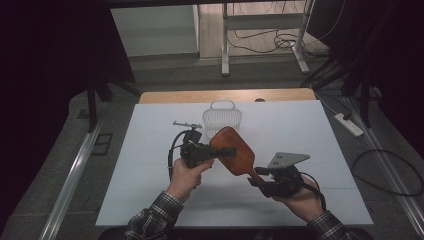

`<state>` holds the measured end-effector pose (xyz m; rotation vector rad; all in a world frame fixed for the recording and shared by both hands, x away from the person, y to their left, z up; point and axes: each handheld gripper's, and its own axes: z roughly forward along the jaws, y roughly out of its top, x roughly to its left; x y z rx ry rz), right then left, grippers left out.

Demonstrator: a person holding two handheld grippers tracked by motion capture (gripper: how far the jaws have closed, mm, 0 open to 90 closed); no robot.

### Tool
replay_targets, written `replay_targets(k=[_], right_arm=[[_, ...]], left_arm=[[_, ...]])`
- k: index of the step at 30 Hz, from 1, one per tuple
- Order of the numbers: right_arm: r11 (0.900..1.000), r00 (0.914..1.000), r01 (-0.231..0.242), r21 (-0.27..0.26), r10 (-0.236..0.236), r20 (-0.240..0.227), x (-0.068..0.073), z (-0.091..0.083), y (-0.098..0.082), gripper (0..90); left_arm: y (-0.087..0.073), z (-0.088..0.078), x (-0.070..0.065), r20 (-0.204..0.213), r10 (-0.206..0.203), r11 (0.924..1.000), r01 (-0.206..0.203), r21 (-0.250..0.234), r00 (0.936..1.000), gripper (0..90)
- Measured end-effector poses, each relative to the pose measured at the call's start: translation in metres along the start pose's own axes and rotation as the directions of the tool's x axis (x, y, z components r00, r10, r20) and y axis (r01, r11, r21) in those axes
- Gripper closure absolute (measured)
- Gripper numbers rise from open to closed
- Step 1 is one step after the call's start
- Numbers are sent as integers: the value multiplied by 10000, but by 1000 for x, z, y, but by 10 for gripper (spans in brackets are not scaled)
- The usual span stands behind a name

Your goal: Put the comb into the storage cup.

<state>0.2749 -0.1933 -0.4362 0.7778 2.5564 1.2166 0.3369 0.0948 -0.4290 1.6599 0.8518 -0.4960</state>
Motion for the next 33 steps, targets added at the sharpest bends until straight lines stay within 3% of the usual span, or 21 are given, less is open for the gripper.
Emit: replay_targets(k=[14,24,33], right_arm=[[9979,9985,-495,421,505,-225,-5,1,-1,292],[9956,9961,-746,561,771,-429,-9,-2,-5,209],[9940,9943,-999,436,1014,-338,-14,-6,-11,72]], left_arm=[[5,-7,-3,-769,414,9991,-415,-4,9962,523],[10,-13,-4,-1163,681,9977,-679,55,9909,520],[18,-18,-4,-1702,975,9952,-947,244,9806,517]])
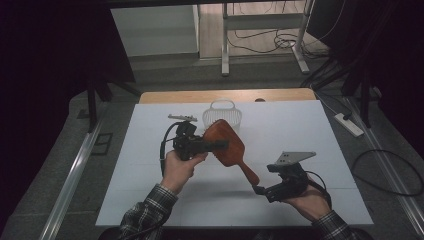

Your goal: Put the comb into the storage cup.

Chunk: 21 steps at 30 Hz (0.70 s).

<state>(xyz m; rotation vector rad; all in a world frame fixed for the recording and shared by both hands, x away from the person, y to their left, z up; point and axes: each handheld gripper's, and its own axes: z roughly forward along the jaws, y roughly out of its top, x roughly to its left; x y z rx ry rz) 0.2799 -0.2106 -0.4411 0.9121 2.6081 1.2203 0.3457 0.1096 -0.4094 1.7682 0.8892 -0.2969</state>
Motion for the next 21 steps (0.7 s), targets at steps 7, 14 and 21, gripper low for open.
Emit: replay_targets(k=[7,14,21], right_arm=[[9999,9994,120,121,-124,315,-3,-3,-6,0],[10000,9996,6,38,-7,289,-7,-9,-11,0],[9999,9997,2,118,-5,251,-10,-13,-15,0]], left_arm=[[7,-5,2,-348,81,9999,-78,82,9994,516],[12,-13,5,-606,78,10000,-78,-4,9981,515],[18,-22,6,-849,178,9998,-186,-84,9962,514]])
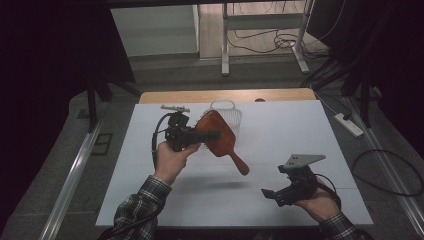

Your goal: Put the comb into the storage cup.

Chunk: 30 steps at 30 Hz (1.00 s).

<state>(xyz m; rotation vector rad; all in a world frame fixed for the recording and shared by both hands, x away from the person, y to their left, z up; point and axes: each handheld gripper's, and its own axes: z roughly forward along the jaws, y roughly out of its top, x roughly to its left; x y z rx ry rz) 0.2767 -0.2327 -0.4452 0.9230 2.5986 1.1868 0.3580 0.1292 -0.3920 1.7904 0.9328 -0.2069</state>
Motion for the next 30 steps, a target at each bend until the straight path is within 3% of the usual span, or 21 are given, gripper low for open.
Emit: replay_targets(k=[14,30], right_arm=[[9999,9997,-103,-27,103,204,-7,-16,-12,0],[9978,9957,-655,120,646,658,-16,-34,-31,0]], left_arm=[[14,-12,5,-416,48,9999,-52,-92,9991,513],[31,-25,11,-822,-25,9995,-1,-320,9966,513]])
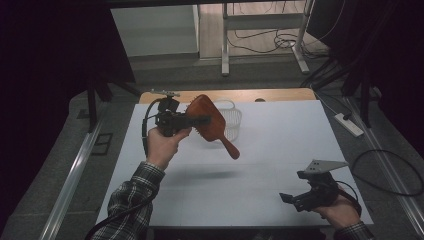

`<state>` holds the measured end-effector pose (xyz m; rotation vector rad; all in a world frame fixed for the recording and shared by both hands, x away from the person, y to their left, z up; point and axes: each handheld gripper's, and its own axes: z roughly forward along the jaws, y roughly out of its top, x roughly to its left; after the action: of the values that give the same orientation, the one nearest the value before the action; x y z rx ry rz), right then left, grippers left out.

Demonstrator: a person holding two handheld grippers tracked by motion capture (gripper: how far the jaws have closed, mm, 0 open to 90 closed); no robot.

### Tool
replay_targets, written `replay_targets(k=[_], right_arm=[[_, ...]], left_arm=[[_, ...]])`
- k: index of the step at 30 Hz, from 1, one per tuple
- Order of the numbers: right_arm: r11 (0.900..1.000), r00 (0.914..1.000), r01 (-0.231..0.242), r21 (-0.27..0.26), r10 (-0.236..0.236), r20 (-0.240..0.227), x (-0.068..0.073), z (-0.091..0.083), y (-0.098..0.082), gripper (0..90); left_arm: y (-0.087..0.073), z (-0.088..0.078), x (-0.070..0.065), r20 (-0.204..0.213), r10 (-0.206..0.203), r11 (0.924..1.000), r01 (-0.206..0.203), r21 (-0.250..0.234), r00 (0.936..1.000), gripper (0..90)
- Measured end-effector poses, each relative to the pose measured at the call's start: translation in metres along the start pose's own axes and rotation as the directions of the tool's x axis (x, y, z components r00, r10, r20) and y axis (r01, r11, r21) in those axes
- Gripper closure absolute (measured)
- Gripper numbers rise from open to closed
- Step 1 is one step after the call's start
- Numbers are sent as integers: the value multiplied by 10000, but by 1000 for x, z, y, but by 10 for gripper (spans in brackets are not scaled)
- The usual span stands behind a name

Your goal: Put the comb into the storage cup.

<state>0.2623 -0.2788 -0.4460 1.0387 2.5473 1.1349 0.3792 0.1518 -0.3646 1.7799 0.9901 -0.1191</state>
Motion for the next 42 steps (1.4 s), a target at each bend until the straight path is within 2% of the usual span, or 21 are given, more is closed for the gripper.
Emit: replay_targets(k=[5,12,16,23,29,34,42], right_arm=[[9998,9998,-152,94,151,150,-2,-5,-6,0],[9994,9986,-356,54,353,390,-4,-12,-11,0],[9984,9967,-516,221,501,636,-7,-17,-17,0],[9973,9932,-731,60,723,916,-9,-27,-23,0],[9953,9898,-943,212,914,1091,-10,-31,-28,0],[9930,9866,-1176,63,1161,1150,-10,-37,-31,0],[9941,9857,-1087,-50,1084,1293,-8,-40,-33,0]], left_arm=[[7,-4,1,-128,-13,10000,13,-46,9999,513],[14,-8,4,-101,-84,9998,82,-169,9999,514],[21,-12,5,-179,-152,9995,147,-279,9997,513],[31,-17,8,-254,-217,9988,205,-447,9994,514],[40,-20,9,-502,-232,9983,204,-544,9985,514],[45,-21,14,-699,-342,9974,296,-659,9970,514],[50,-20,25,-1110,-616,9938,506,-986,9919,514]])
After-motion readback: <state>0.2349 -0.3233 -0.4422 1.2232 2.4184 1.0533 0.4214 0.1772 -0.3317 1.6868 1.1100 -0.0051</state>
